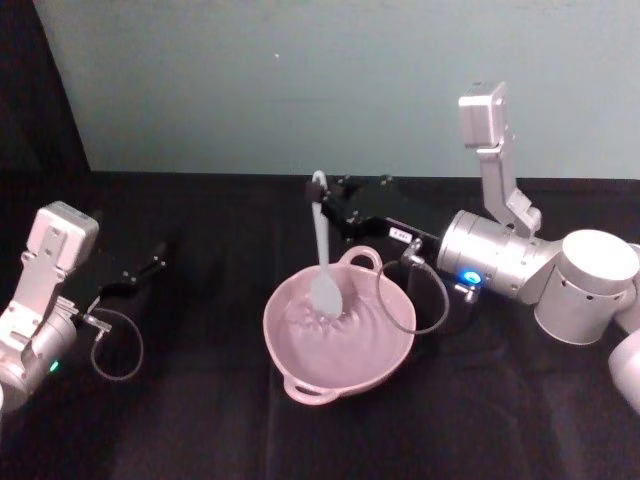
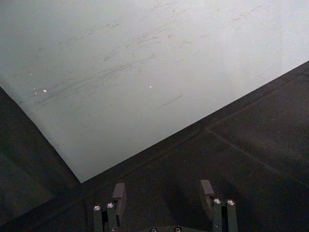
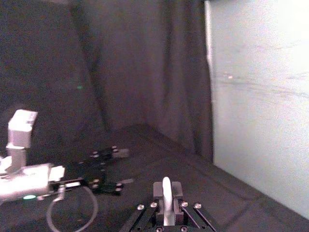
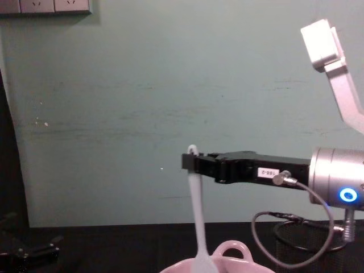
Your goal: Use the one hand to pick up the spoon and stir the clear water in the bowl.
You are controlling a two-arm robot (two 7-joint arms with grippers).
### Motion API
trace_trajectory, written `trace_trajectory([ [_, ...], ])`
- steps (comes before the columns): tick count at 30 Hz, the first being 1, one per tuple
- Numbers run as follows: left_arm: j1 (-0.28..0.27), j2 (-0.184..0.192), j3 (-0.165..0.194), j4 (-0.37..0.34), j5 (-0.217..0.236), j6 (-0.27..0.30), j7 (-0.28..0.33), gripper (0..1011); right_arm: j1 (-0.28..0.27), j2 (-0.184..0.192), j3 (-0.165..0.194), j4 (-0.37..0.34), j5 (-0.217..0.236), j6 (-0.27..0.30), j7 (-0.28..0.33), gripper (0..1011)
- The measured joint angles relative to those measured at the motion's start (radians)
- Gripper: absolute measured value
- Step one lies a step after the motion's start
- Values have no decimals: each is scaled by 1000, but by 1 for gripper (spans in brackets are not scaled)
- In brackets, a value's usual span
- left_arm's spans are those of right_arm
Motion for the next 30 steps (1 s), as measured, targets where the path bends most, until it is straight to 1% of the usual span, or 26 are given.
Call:
trace_trajectory([
  [1, 0, 0, 0, 0, 0, 0, 0, 1005, 1, 2, 10, 4, -4, -2, -6, 112],
  [5, 0, 0, 0, 0, 0, 0, 0, 1005, -6, 13, 29, 2, -7, -4, -15, 112],
  [8, 0, 0, 0, 0, 0, 0, 0, 1005, -28, 33, 50, -22, -8, -6, -21, 112],
  [9, 0, 0, 0, 0, 0, 0, 0, 1005, -28, 33, 50, -22, -8, -6, -21, 112],
  [11, 0, 0, 0, 0, 0, 0, 0, 1005, -45, 47, 60, -44, -10, -6, -23, 112],
  [13, 0, 0, 0, 0, 0, 0, 0, 1005, -66, 67, 66, -81, -14, 1, -23, 112],
  [14, 0, 0, 0, 0, 0, 0, 0, 1005, -66, 67, 66, -81, -14, 1, -23, 112],
  [15, 0, 0, 0, 0, 0, 0, 0, 1005, -76, 76, 65, -102, -18, 7, -21, 112],
  [18, 0, 0, 0, 0, 0, 0, 0, 1005, -88, 90, 52, -138, -27, 23, -10, 112],
  [21, 0, 0, 0, 0, 0, 0, 0, 1005, -94, 92, 37, -166, -32, 36, 1, 112],
  [25, 0, 0, 0, 0, 0, 0, 0, 1005, -94, 83, 13, -186, -37, 47, 14, 112],
  [27, 0, 0, 0, 0, 0, 0, 0, 1005, -86, 70, 0, -186, -40, 49, 20, 112],
  [30, 0, 0, 0, 0, 0, 0, 0, 1005, -76, 56, -11, -177, -42, 49, 24, 112],
])
